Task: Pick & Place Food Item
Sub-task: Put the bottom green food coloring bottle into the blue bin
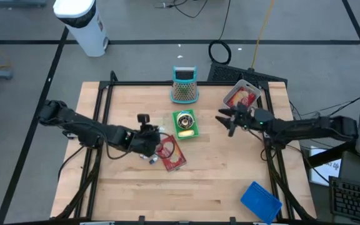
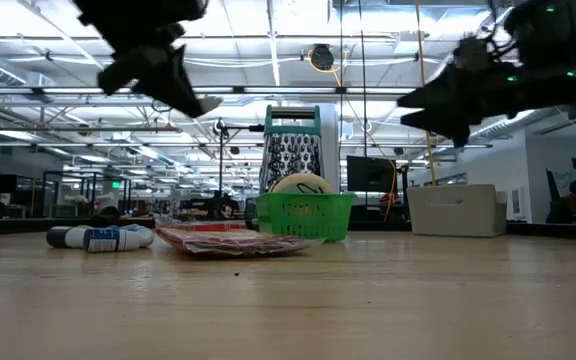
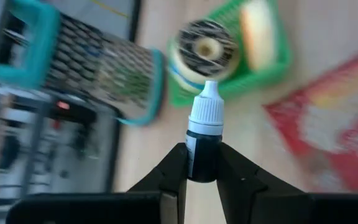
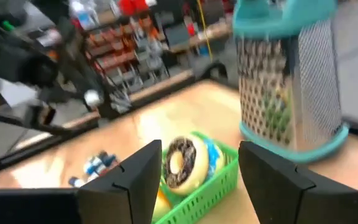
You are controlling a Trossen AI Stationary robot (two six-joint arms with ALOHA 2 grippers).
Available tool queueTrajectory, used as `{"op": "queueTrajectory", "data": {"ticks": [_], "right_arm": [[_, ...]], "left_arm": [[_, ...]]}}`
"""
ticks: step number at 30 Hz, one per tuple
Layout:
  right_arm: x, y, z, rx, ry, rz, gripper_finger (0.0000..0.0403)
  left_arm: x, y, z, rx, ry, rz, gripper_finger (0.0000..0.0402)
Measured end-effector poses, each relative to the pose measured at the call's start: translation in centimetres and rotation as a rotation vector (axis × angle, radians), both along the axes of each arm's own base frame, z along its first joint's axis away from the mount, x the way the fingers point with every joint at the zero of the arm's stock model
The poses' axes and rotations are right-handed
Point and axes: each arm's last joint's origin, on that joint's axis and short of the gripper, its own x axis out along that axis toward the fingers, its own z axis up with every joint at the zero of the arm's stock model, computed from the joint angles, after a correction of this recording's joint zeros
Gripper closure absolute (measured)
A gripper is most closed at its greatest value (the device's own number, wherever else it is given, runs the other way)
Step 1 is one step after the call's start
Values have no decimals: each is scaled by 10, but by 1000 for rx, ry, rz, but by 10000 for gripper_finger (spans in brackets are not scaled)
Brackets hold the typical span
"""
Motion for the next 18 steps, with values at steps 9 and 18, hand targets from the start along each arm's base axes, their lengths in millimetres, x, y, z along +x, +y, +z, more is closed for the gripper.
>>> {"op": "queueTrajectory", "data": {"ticks": [9, 18], "right_arm": [[71, -2, 18, 110, -9, 57, 202], [133, -1, 31, 99, -88, 183, 202]], "left_arm": [[24, 26, 14, 168, -55, -62, 337], [30, 41, 14, 200, -47, -45, 337]]}}
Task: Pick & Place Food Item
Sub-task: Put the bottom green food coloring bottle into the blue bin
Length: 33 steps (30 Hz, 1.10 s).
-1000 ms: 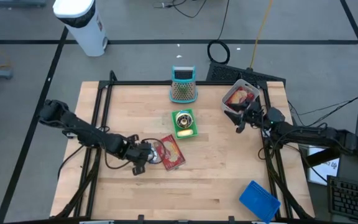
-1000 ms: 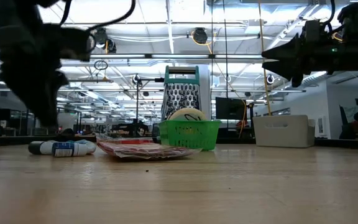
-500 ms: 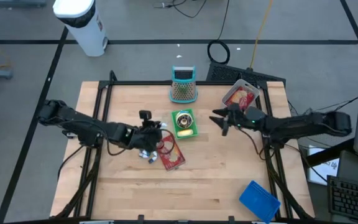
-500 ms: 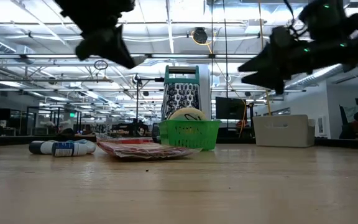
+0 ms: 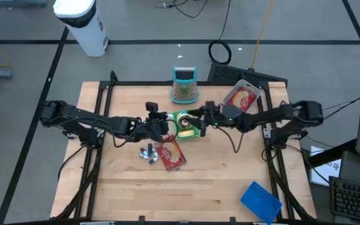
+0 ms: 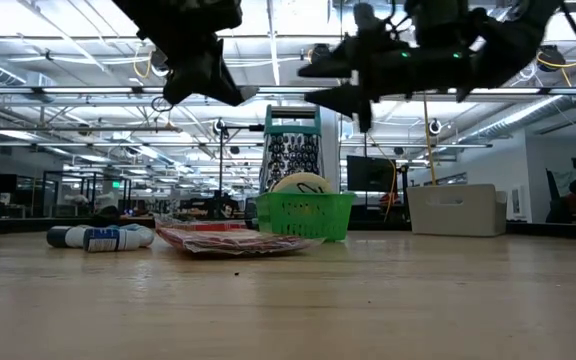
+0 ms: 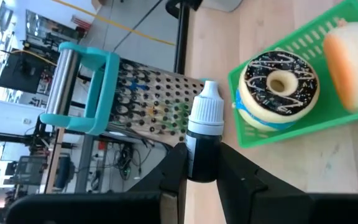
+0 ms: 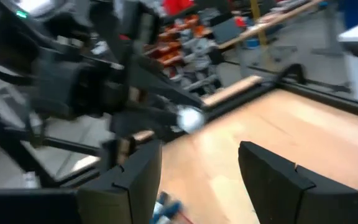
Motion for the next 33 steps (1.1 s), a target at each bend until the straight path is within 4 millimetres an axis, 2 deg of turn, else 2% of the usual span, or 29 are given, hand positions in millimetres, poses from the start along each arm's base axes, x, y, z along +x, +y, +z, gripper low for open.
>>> {"op": "queueTrajectory", "data": {"ticks": [8, 17, 25, 33], "right_arm": [[42, -5, -1, 45, -7, 41, 202], [68, -7, -4, 77, -7, 116, 202], [71, -8, -3, 74, -13, 117, 205], [71, -8, -5, 74, 19, 116, 255]], "left_arm": [[0, 0, 0, -2, -1, -3, 337], [1, -2, -2, -18, 4, -19, 337], [2, -3, -2, -29, -2, -25, 337], [1, -3, -2, -31, 1, -27, 337]]}}
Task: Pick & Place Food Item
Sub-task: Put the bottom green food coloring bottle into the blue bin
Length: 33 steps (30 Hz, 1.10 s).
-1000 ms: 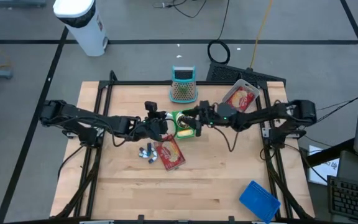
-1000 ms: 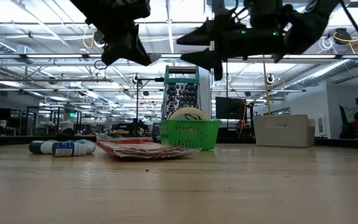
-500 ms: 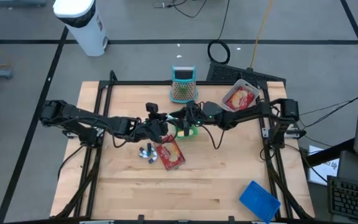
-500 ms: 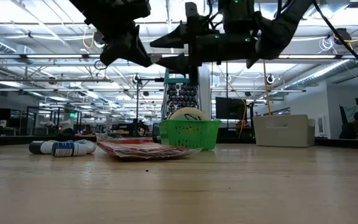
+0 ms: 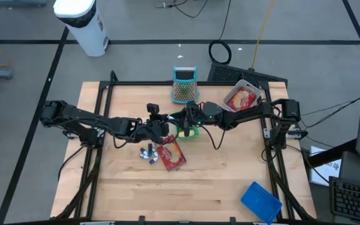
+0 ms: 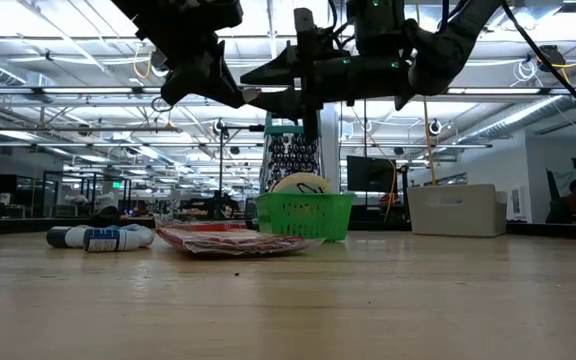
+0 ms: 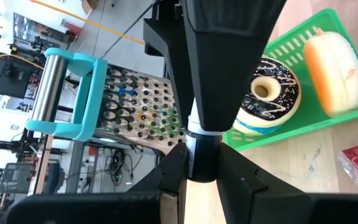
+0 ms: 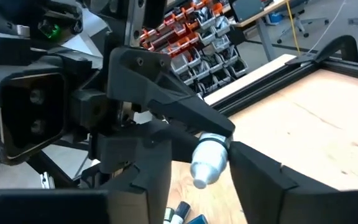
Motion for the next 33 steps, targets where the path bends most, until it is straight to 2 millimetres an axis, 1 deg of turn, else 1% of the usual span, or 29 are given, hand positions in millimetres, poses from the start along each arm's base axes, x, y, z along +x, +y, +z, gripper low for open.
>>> {"op": "queueTrajectory", "data": {"ticks": [10, 15, 18, 22, 28, 30, 33], "right_arm": [[0, 0, -1, -25, 9, -3, 316], [0, 0, -2, -44, 18, -2, 334], [0, 0, -2, -55, 24, -1, 338], [0, 0, -2, -72, 23, 3, 340], [0, 1, -2, -80, 22, 18, 342], [0, -1, -2, -90, 25, 29, 342], [-3, -5, 1, -88, 37, 77, 343]], "left_arm": [[0, 0, 0, 0, 0, 1, 337], [0, 0, 0, -11, -10, 11, 336], [0, 0, 0, -32, -30, 26, 328], [0, 0, 0, -41, -51, 39, 293], [2, -6, 4, -80, -138, 46, 207], [3, -10, 7, -125, -182, 30, 183], [0, -16, 13, -222, -220, -23, 156]]}}
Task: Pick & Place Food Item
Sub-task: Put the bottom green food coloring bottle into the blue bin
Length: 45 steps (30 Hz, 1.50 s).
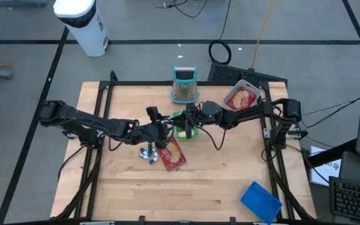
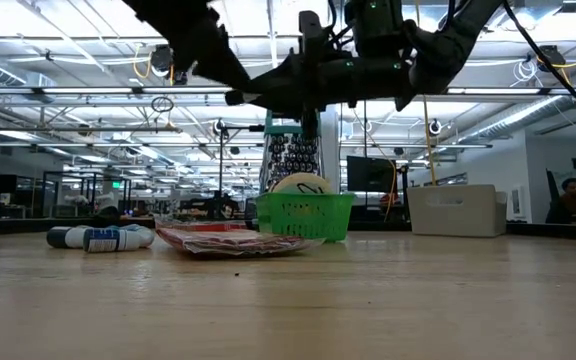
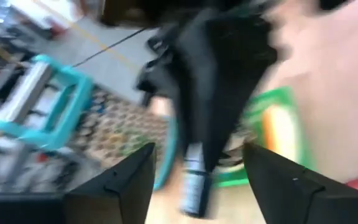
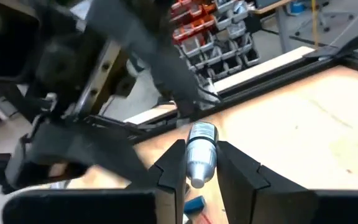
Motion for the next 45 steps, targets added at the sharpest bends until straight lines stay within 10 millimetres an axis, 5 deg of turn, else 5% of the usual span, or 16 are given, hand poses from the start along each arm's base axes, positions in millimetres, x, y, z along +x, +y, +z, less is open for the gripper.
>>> {"op": "queueTrajectory", "data": {"ticks": [11, 23, 32, 45], "right_arm": [[-38, 6, 42, -133, 169, 56, 343], [-133, 74, 86, -66, 500, 275, 344], [-198, 132, 89, 101, 782, 449, 344], [-246, 201, 71, 432, 1152, 251, 344]], "left_arm": [[-45, 2, 28, -181, -119, -59, 153], [-102, 27, -20, -215, -334, 82, 178], [-110, 38, -43, -211, -357, 145, 174], [-109, 45, -43, -255, -410, 200, 174]]}}
